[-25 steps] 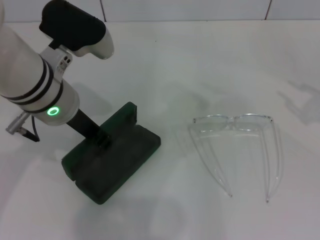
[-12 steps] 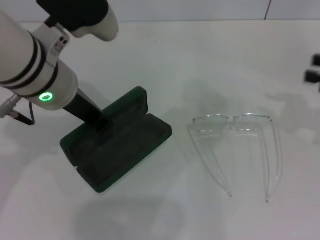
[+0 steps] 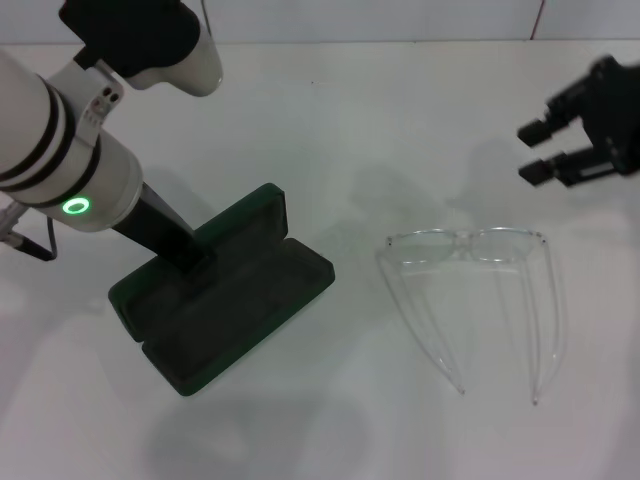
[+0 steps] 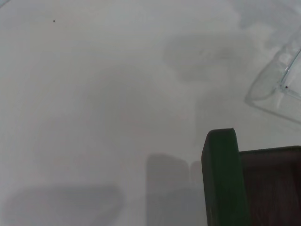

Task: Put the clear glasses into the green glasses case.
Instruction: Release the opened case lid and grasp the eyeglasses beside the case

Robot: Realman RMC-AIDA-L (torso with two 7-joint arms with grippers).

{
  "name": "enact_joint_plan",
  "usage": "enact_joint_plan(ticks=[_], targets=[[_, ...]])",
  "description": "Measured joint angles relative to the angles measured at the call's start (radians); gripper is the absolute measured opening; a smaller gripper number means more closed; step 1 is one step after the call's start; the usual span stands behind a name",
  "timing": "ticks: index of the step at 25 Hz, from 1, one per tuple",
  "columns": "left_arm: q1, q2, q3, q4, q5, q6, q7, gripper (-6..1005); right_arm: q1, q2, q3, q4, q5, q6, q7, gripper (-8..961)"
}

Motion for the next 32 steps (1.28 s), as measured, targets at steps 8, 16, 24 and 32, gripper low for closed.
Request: enact_joint_plan(ticks=[8, 16, 24, 32], targets=[[0.000, -0.002, 0.000, 0.003, -0.016, -0.007, 0.002, 85, 0.206, 0.036, -0.094, 0.141, -0.259, -0.008, 0.025, 425], [0.024, -0.003, 0.006, 0.004, -0.029, -0.009, 0.002, 84, 0.252, 0.094, -0.181, 0.206, -0.324, 0.109, 0.015, 483], [0.035, -0.003, 0.006, 0.004, -0.045, -0.020, 0.006, 82, 0.274, 0.096, -0.222, 0.328, -0.325, 0.184, 0.010, 500], [0.052, -0.003, 0.006, 0.004, -0.052, -0.032, 0.015, 83, 0.284, 0.100, -0.295, 0.420, -0.322, 0.281, 0.011, 502]])
